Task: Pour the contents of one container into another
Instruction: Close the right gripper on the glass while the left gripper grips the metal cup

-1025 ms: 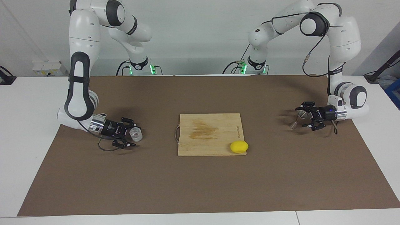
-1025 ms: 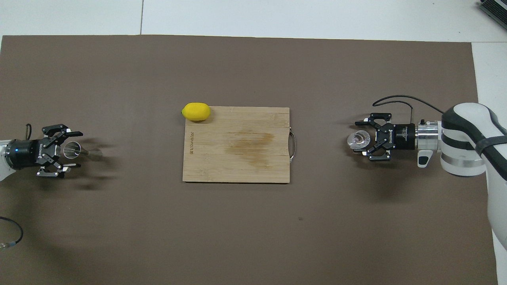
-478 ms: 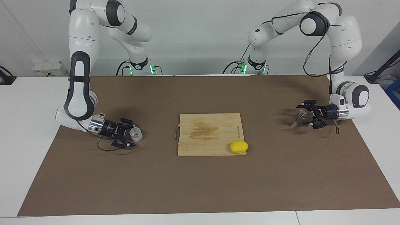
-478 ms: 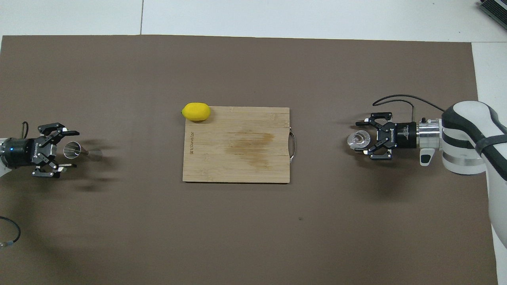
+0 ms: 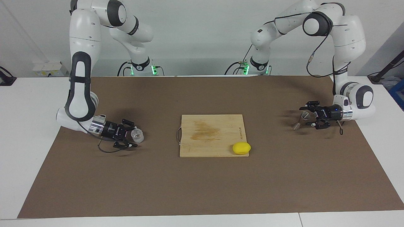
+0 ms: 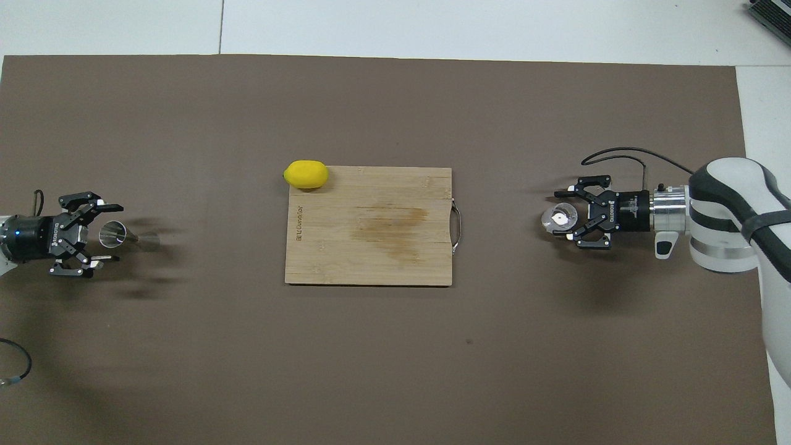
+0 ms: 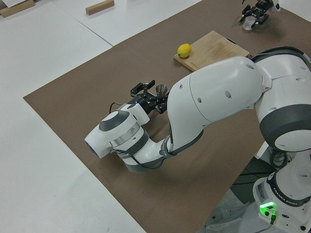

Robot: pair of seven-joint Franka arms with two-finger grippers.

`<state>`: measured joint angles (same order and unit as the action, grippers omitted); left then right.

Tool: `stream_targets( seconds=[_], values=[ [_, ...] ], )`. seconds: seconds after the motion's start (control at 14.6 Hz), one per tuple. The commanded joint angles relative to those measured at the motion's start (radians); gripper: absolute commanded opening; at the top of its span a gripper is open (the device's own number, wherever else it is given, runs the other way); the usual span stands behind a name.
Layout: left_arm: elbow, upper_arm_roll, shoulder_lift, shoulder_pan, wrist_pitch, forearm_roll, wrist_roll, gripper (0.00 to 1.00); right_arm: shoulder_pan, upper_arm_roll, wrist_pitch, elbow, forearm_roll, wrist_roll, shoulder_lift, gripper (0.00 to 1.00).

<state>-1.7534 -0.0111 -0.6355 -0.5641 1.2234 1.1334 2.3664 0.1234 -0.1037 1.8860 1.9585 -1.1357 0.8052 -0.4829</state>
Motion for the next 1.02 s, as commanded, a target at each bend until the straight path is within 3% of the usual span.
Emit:
stream_targets(
  seconds=[0.0, 0.34, 0.41, 0.68, 0.89, 0.96],
  values=[
    [0.003, 0.010, 0.010, 0.003, -0.002, 0.002, 0.014, 0.68, -0.004, 0.003, 0.018, -0.007, 0.025, 0.031, 0.001, 0.72],
    [0.006, 0.010, 0.010, 0.004, 0.005, 0.002, 0.014, 0.29, -0.004, 0.004, 0.016, -0.007, 0.024, 0.031, 0.001, 0.69],
    [0.006, 0.010, 0.010, 0.006, 0.008, 0.003, 0.014, 0.25, -0.004, 0.004, 0.016, -0.007, 0.024, 0.029, 0.001, 0.69],
    [0.011, 0.008, 0.013, 0.016, 0.002, 0.006, -0.022, 0.23, -0.004, 0.004, 0.015, -0.007, 0.024, 0.012, 0.001, 0.49],
    [0.009, 0.007, 0.026, 0.045, -0.005, 0.013, -0.081, 0.22, -0.004, 0.004, 0.001, -0.007, 0.024, -0.017, 0.001, 0.21],
    [0.003, 0.007, 0.030, 0.058, -0.007, 0.014, -0.081, 0.22, -0.004, 0.004, -0.001, -0.007, 0.025, -0.021, 0.001, 0.18]
  ],
)
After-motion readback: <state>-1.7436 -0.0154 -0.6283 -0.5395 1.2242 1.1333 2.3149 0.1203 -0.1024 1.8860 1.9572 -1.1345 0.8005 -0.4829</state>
